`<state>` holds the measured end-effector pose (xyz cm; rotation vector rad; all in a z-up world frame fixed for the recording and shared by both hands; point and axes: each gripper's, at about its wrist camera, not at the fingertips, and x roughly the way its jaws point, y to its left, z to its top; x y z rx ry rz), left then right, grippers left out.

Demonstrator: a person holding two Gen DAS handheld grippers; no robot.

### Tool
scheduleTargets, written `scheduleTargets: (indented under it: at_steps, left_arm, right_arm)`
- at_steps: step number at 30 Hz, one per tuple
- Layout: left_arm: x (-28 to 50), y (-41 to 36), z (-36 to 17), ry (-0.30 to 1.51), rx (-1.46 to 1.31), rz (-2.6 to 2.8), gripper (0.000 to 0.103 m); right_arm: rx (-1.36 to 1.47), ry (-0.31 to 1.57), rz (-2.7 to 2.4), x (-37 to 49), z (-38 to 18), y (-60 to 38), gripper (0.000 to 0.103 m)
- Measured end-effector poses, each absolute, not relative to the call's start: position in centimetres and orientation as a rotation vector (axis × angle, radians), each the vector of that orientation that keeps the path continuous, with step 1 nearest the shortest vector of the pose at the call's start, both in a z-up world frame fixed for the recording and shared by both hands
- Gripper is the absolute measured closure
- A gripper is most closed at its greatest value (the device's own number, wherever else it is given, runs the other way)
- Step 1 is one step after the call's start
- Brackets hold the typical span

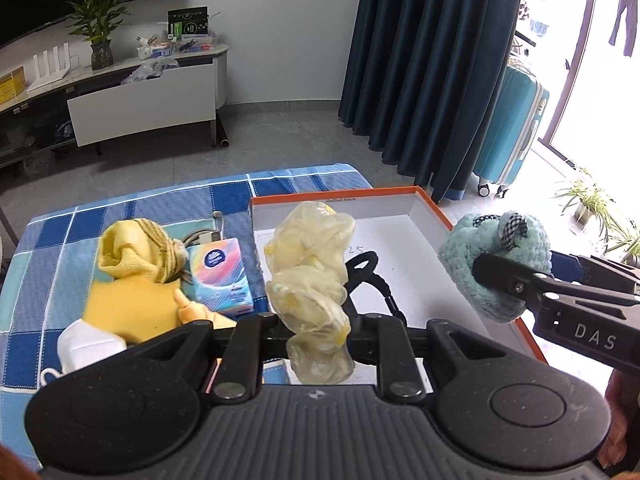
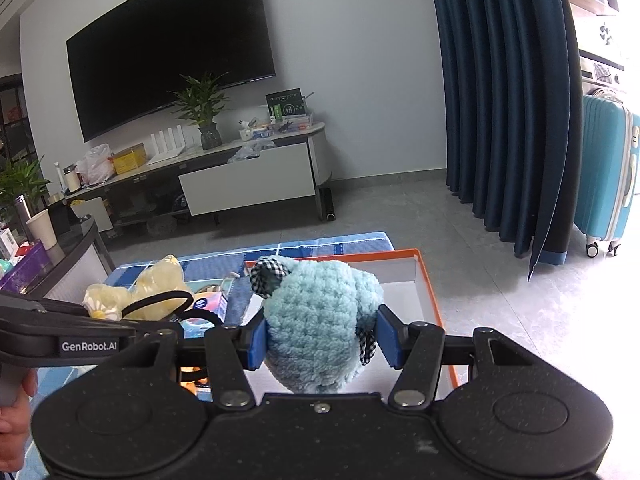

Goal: Organize soft objects
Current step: 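Carry the pouch and scrunchie over the white box with both tools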

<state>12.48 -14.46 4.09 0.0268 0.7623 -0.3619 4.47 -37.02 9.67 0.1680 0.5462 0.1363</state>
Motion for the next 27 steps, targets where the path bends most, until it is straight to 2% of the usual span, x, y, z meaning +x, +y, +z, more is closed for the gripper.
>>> scheduleTargets:
  at_steps: [27]
  left_arm:
    - [16.8,-18.8,2.5,0.826,-0.008,-0.295,0.081]
  right_arm:
    - [0.131,0.635,0.15,11.7,7.5,-39.9,0.036]
